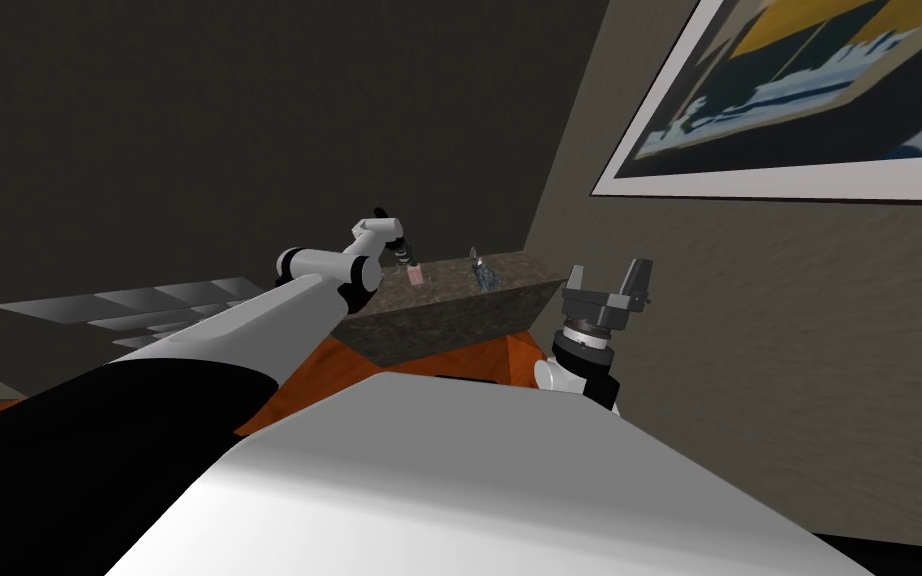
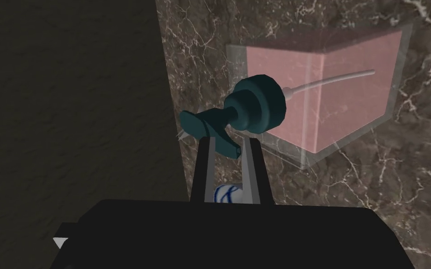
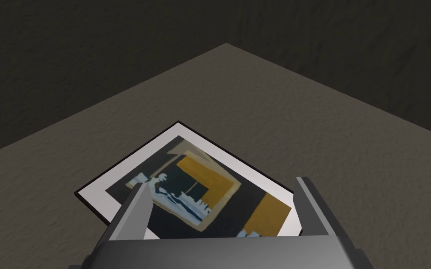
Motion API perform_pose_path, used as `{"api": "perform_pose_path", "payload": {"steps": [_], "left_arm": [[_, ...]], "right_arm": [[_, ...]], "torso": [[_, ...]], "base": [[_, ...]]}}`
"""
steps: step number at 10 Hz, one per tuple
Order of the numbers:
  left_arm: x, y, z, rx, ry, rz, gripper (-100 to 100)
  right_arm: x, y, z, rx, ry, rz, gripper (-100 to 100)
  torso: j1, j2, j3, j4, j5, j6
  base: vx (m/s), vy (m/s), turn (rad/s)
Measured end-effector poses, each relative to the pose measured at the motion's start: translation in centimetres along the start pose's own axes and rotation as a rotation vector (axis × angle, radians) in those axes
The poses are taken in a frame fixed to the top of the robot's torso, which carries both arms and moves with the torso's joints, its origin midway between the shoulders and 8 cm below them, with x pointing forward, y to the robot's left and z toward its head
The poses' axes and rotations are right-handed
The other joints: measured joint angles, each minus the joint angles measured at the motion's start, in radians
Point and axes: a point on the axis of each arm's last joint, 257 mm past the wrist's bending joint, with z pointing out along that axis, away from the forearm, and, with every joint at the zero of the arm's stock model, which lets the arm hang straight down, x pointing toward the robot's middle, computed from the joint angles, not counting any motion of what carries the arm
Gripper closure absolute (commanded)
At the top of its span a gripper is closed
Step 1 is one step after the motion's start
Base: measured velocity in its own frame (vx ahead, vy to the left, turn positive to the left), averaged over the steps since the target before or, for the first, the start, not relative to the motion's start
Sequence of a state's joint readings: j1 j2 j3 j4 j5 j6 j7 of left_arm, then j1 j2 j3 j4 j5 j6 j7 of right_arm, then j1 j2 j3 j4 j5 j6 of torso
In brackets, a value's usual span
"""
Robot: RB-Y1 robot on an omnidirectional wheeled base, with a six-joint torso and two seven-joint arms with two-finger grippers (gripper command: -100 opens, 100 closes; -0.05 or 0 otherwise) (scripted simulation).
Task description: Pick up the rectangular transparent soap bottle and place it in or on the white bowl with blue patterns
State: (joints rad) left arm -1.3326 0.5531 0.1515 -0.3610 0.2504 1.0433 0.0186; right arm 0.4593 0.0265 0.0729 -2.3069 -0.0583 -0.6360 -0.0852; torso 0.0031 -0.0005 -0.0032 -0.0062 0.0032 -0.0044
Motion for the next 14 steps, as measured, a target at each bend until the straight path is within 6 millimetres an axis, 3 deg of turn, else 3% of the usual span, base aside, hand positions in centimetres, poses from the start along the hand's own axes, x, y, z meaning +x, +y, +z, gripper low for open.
{"api": "perform_pose_path", "payload": {"steps": [6, 9, 14], "left_arm": [[-2.8, -3.5, -1.3, 0.12, -0.001, -0.122, 100], [-3.4, -3.4, -1.0, 0.125, -0.002, -0.14, 100], [-7.1, -5.9, -1.7, 0.236, -0.008, -0.268, 100]], "right_arm": [[0.0, 0.0, 0.0, 0.0, 0.0, 0.0, 0], [0.0, 0.0, 0.0, 0.0, 0.0, 0.0, 0], [0.0, 0.0, 0.0, 0.0, 0.0, 0.0, 0]], "torso": [[0.0, 0.0, 0.0, 0.001, 0.0, 0.001], [-0.001, 0.001, 0.001, 0.001, 0.0, -0.001], [0.001, 0.001, 0.001, 0.001, 0.0, -0.002]], "base": [[0.019, 0.004, 0.058], [0.01, -0.002, 0.057], [0.027, 0.003, 0.099]]}}
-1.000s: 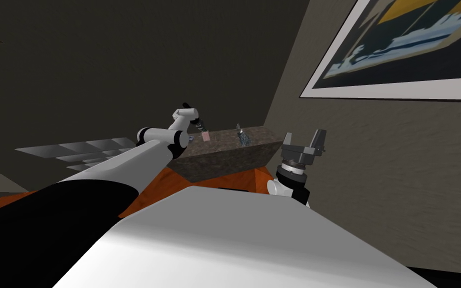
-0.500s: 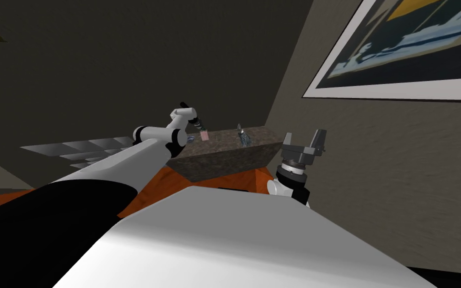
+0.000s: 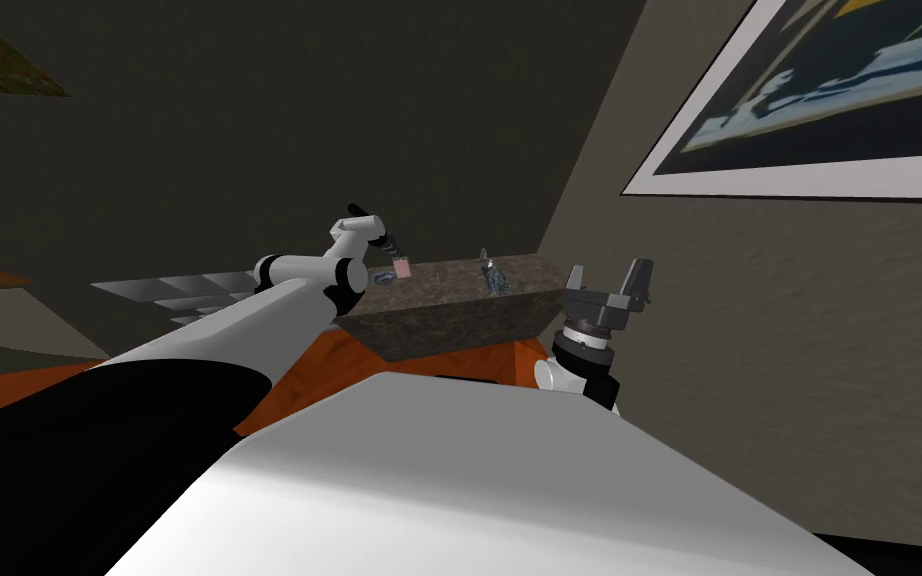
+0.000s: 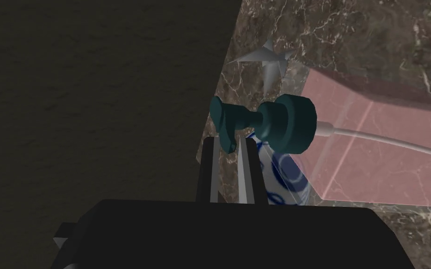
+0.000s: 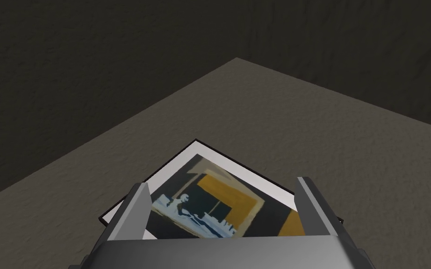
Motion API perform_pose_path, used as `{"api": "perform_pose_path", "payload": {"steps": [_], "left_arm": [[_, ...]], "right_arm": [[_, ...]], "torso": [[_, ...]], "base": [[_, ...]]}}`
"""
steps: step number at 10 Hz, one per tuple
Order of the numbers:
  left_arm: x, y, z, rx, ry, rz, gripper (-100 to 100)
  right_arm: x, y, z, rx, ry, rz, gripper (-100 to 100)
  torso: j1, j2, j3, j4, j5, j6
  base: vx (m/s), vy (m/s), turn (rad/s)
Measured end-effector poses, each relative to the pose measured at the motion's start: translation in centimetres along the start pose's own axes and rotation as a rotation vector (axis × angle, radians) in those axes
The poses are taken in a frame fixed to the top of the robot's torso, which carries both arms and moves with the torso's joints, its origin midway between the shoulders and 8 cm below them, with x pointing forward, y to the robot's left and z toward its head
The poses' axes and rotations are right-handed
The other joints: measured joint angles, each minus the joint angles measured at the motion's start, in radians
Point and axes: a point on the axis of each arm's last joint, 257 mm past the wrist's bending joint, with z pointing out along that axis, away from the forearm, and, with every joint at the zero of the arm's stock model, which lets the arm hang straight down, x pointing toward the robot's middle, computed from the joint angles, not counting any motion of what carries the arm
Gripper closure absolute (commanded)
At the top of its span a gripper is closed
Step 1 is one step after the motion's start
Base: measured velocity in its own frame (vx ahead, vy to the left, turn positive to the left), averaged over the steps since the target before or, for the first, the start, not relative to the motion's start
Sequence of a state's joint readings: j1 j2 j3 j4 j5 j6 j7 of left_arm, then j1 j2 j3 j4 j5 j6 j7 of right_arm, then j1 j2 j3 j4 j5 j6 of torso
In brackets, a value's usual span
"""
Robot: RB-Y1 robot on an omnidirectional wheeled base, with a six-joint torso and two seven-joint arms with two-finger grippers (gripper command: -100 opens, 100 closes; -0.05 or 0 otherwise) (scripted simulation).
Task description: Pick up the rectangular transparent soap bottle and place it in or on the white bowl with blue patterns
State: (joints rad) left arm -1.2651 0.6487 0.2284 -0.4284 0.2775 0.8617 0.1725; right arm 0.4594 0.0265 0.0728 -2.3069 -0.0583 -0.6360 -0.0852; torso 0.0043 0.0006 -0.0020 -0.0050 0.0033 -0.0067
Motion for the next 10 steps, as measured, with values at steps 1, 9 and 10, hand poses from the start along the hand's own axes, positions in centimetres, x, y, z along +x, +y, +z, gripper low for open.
{"api": "perform_pose_path", "payload": {"steps": [1, 9, 10], "left_arm": [[-0.8, -0.8, -0.1, 0.031, -0.002, -0.031, 100], [-5.5, -3.6, 0.1, 0.157, -0.018, -0.186, 100], [-5.6, -3.4, 0.1, 0.156, -0.02, -0.19, 100]], "right_arm": [[0.0, 0.0, 0.0, 0.0, 0.0, 0.0, 0], [0.0, 0.0, 0.0, 0.0, 0.0, 0.0, 0], [0.0, 0.0, 0.0, 0.0, 0.0, 0.0, 0]], "torso": [[0.0, 0.0, 0.0, 0.0, 0.0, 0.0], [-0.001, 0.0, 0.0, 0.0, 0.0, 0.001], [-0.002, 0.0, 0.0, 0.0, -0.001, 0.003]], "base": [[0.019, 0.004, 0.048], [0.033, 0.0, 0.062], [-0.001, 0.007, -0.02]]}}
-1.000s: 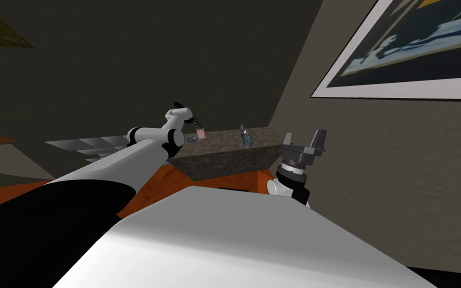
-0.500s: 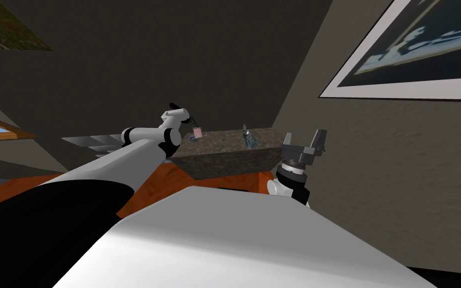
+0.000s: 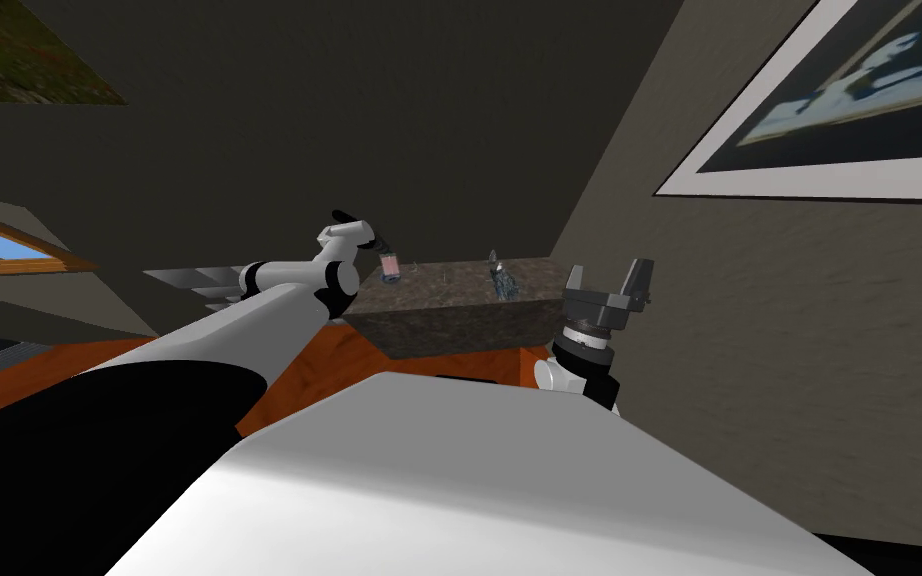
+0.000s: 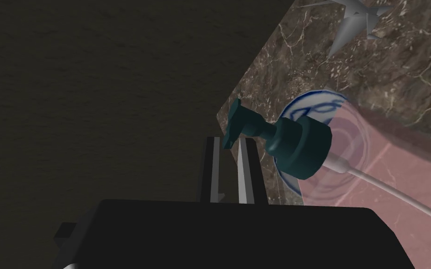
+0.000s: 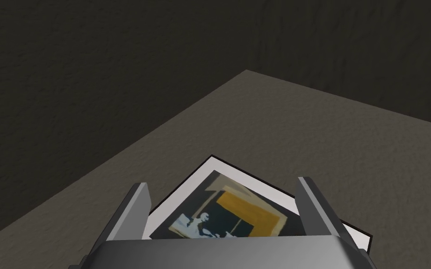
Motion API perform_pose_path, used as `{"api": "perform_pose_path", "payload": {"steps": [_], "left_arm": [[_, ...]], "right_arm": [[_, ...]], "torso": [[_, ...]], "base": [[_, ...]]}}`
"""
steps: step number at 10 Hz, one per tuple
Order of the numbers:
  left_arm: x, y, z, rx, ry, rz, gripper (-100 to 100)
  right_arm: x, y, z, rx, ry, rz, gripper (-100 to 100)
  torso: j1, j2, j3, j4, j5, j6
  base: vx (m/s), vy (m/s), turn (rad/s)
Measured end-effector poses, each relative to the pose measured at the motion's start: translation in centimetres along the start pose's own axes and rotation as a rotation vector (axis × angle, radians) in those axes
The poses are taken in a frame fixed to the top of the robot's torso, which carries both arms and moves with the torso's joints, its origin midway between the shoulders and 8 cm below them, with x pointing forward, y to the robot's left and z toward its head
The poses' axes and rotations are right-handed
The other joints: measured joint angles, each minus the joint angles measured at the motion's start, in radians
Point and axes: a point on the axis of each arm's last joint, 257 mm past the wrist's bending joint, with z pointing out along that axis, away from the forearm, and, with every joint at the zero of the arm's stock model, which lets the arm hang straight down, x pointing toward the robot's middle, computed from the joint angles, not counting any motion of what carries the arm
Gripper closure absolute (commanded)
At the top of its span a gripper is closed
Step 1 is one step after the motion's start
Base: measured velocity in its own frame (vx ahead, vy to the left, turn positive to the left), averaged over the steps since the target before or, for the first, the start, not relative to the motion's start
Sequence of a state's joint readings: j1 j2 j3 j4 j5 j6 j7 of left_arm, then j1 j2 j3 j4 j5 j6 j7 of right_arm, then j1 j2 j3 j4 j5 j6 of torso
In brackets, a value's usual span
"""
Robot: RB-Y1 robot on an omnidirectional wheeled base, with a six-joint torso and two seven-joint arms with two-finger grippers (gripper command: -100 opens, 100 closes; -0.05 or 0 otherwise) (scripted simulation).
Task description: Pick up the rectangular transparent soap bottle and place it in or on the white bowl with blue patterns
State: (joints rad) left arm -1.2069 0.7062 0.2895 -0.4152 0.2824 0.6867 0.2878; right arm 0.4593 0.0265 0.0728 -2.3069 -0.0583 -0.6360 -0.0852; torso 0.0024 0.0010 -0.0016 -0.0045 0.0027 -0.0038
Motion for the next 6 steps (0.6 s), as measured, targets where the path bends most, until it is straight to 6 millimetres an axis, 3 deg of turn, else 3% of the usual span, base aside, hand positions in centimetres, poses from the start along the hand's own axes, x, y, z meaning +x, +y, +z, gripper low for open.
{"api": "perform_pose_path", "payload": {"steps": [3, 6], "left_arm": [[0.7, -0.8, -0.3, 0.016, 0.011, 0.001, 100], [-0.5, -2.4, -0.5, 0.071, 0.01, -0.055, 100]], "right_arm": [[0.0, 0.0, 0.0, 0.0, 0.0, 0.0, 0], [0.0, 0.0, 0.0, 0.0, 0.0, 0.0, 0]], "torso": [[-0.002, 0.003, 0.002, 0.001, -0.001, 0.0], [-0.002, -0.001, 0.0, 0.001, -0.001, -0.001]], "base": [[0.011, 0.001, 0.025], [0.072, -0.008, 0.062]]}}
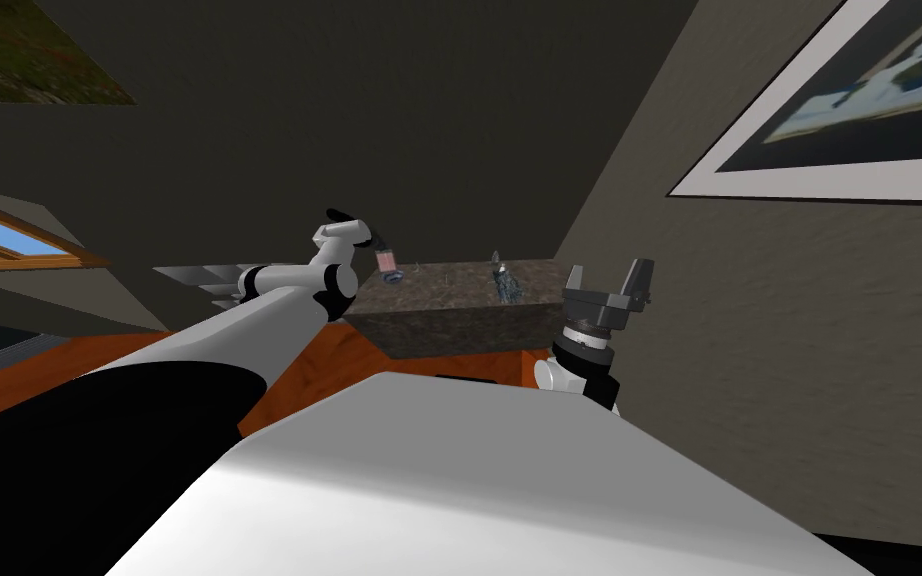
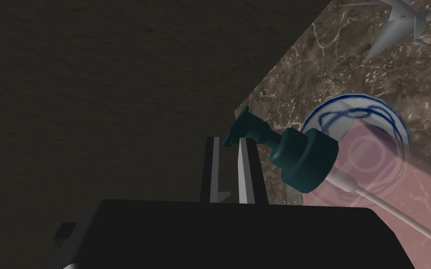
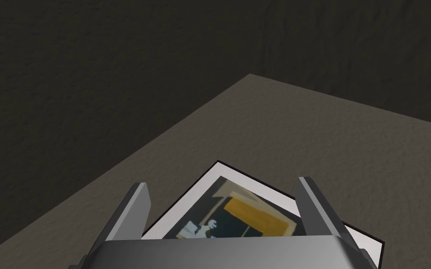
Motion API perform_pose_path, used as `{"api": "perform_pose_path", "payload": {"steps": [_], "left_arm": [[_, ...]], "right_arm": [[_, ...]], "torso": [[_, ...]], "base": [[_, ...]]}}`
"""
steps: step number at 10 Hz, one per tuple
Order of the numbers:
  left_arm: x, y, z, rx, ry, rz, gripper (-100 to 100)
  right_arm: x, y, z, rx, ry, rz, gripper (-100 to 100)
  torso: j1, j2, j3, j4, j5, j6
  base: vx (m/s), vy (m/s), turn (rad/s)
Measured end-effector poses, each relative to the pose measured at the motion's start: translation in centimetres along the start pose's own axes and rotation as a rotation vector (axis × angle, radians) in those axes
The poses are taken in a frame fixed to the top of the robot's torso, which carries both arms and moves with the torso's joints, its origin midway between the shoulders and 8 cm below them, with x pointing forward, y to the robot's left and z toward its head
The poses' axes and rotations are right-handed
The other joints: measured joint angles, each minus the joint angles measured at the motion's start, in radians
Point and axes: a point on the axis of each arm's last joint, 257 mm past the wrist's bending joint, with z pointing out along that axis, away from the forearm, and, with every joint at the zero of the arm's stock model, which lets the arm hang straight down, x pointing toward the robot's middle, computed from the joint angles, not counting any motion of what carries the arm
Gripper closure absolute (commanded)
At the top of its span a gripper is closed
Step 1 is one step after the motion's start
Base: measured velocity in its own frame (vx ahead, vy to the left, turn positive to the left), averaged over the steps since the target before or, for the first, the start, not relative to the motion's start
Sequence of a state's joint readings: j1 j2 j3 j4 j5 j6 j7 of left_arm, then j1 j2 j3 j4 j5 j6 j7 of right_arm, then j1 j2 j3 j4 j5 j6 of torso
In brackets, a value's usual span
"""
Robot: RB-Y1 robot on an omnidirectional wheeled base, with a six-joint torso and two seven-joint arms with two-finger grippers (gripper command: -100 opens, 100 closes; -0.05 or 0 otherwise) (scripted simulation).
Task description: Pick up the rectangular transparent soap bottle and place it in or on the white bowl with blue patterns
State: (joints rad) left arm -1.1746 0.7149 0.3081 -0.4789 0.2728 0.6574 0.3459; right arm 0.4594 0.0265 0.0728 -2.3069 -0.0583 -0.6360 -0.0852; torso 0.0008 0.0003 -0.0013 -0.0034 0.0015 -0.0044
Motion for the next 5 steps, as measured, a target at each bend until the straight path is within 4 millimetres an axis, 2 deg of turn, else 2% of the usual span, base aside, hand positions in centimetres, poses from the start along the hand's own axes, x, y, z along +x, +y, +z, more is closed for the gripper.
{"api": "perform_pose_path", "payload": {"steps": [5], "left_arm": [[-1.2, -2.4, -0.1, 0.074, 0.008, -0.068, 100]], "right_arm": [[0.0, 0.0, 0.0, 0.0, 0.0, 0.0, 0]], "torso": [[0.001, 0.0, 0.001, 0.001, 0.0, -0.001]], "base": [[0.076, 0.005, 0.074]]}}
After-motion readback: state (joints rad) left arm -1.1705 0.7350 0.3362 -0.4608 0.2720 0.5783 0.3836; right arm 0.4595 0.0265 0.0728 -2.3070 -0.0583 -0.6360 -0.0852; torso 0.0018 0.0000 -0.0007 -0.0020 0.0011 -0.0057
